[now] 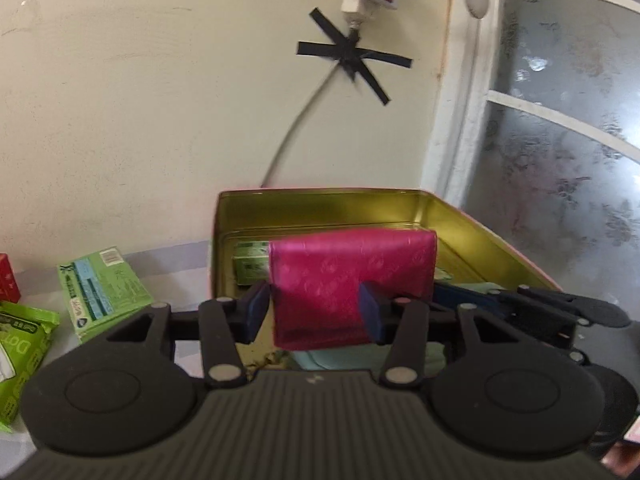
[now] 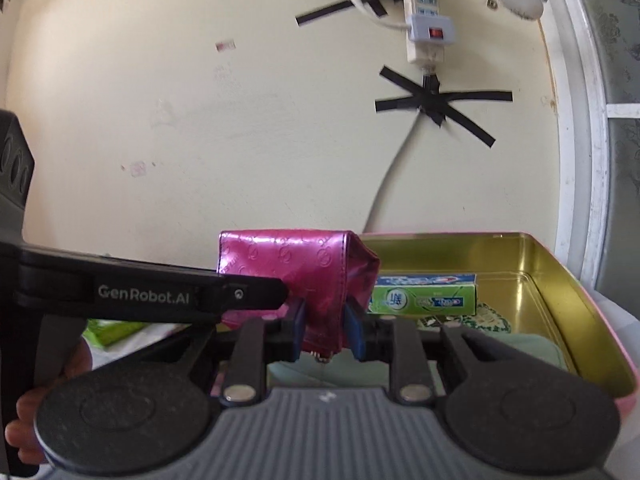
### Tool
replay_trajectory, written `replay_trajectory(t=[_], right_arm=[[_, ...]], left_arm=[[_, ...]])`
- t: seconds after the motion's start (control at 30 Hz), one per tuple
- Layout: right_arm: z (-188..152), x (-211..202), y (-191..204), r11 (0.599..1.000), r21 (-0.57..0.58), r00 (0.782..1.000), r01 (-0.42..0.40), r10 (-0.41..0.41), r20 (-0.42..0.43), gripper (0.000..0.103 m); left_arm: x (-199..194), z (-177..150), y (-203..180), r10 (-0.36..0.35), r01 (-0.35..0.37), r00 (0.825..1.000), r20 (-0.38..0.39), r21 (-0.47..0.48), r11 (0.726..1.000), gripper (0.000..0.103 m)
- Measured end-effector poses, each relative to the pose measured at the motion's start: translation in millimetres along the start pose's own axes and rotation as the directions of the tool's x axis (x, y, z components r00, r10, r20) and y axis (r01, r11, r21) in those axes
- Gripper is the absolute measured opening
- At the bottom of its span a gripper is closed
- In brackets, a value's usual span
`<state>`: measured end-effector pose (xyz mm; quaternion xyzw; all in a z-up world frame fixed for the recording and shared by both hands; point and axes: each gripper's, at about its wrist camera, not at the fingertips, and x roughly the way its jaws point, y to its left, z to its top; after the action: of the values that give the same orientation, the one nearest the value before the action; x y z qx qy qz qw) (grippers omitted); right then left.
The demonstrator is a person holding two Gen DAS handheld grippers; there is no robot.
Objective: Organize objects
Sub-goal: 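Lower the pink pouch into the tin and open the right tool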
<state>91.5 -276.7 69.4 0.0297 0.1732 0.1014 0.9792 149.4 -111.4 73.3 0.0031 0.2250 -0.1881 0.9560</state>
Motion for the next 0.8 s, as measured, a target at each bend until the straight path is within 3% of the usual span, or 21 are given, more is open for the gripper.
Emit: replay_trajectory(t=[0.03,0.07,0.13,0.47,0.7,0.8], right_arm=[[-1.4,7.8,1.8,0.999,-0.015,0.999,0.052,-0.052,0.014,0.027],[-2.8,11.6,2.3,0.995,-0.026,0.995,0.096,-0.095,0.029,0.042],[-7.9,11.1,0.7,0.989,-0.032,0.989,0.142,-0.140,0.048,0.051],[-12.2,-5.2,-14.5,0.990,0.066,0.990,0.126,-0.130,0.050,0.054],[-15.4,-32.7,-18.5,0.977,0.173,0.988,0.126,-0.139,0.063,0.055],[-19.6,-49.2,-14.1,0.971,0.207,0.988,0.119,-0.137,0.072,0.055]], left_arm=[[5.3,1.2,0.2,0.066,-0.066,0.998,-0.003,0.005,0.998,0.064],[8.7,1.8,0.7,0.128,-0.128,0.992,-0.004,0.006,0.992,0.066],[8.2,-0.7,6.0,0.157,-0.157,0.988,0.001,-0.014,0.987,0.069],[-23.4,-20.4,15.0,0.205,-0.205,0.979,-0.013,-0.098,0.974,0.071],[-47.3,-36.1,2.7,0.222,-0.224,0.974,-0.036,-0.068,0.972,0.072],[-59.5,-42.7,1.1,0.231,-0.230,0.973,-0.004,-0.068,0.971,0.073]])
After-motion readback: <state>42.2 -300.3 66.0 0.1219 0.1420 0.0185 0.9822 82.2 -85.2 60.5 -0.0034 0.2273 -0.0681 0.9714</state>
